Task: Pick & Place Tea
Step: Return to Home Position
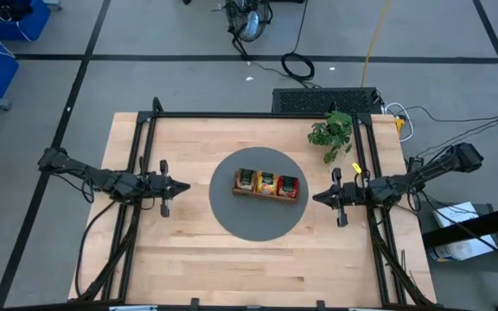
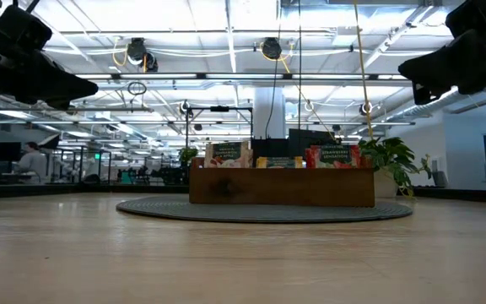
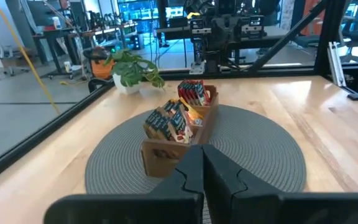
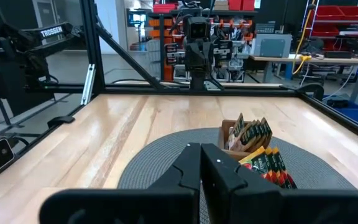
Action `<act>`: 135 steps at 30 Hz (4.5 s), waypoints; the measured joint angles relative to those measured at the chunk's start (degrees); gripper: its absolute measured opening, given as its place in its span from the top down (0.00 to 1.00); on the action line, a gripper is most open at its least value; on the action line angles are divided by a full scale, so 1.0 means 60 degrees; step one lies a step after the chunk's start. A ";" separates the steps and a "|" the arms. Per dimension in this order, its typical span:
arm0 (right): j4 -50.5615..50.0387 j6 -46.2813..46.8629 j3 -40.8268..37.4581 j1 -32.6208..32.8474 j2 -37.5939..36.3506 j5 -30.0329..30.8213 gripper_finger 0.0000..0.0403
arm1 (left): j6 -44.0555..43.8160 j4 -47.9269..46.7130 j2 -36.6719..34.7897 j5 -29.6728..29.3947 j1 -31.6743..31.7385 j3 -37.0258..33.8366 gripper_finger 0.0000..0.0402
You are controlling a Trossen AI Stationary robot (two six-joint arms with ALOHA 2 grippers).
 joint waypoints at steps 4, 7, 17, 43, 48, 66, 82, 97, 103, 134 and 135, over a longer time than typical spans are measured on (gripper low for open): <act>0.0000 0.0000 0.0000 0.0000 0.0000 0.0000 1.00 | -0.0040 0.0000 0.0000 -0.0001 0.0000 -0.0004 0.99; 0.0000 0.0000 0.0000 0.0000 0.0000 -0.0001 1.00 | -0.0027 0.0000 0.0000 -0.0001 -0.0002 -0.0004 0.95; 0.0000 0.0000 0.0000 0.0000 0.0000 0.0000 1.00 | 0.0000 0.0000 0.0000 -0.0006 0.0000 -0.0004 0.85; 0.0003 0.0000 -0.0007 0.0000 0.0000 0.0000 1.00 | 0.0007 -0.0004 0.0000 -0.0010 0.0000 -0.0011 0.89; 0.0000 0.0000 -0.0007 0.0000 0.0000 0.0000 1.00 | 0.0007 -0.0004 0.0000 -0.0010 -0.0003 -0.0011 0.89; 0.0003 -0.0004 -0.0004 0.0000 0.0000 0.0000 1.00 | 0.0007 -0.0004 0.0000 -0.0010 -0.0004 -0.0011 0.90; 0.0004 -0.0004 0.0004 0.0000 0.0000 0.0000 1.00 | 0.0007 -0.0004 0.0000 -0.0010 -0.0004 -0.0011 0.89; 0.0001 -0.0002 0.0000 0.0000 0.0000 0.0000 1.00 | -0.0036 -0.0007 0.0004 -0.0010 0.0000 -0.0018 0.91; 0.0004 -0.0002 0.0000 0.0000 0.0000 0.0000 1.00 | -0.0043 -0.0007 0.0004 -0.0010 -0.0003 -0.0018 0.91; 0.0002 -0.0004 -0.0004 0.0000 0.0000 -0.0002 1.00 | -0.0066 -0.0007 0.0004 -0.0010 -0.0002 -0.0018 0.91; 0.0002 -0.0004 -0.0004 0.0002 0.0000 0.0000 1.00 | -0.0065 -0.0007 0.0004 -0.0010 -0.0004 -0.0018 0.91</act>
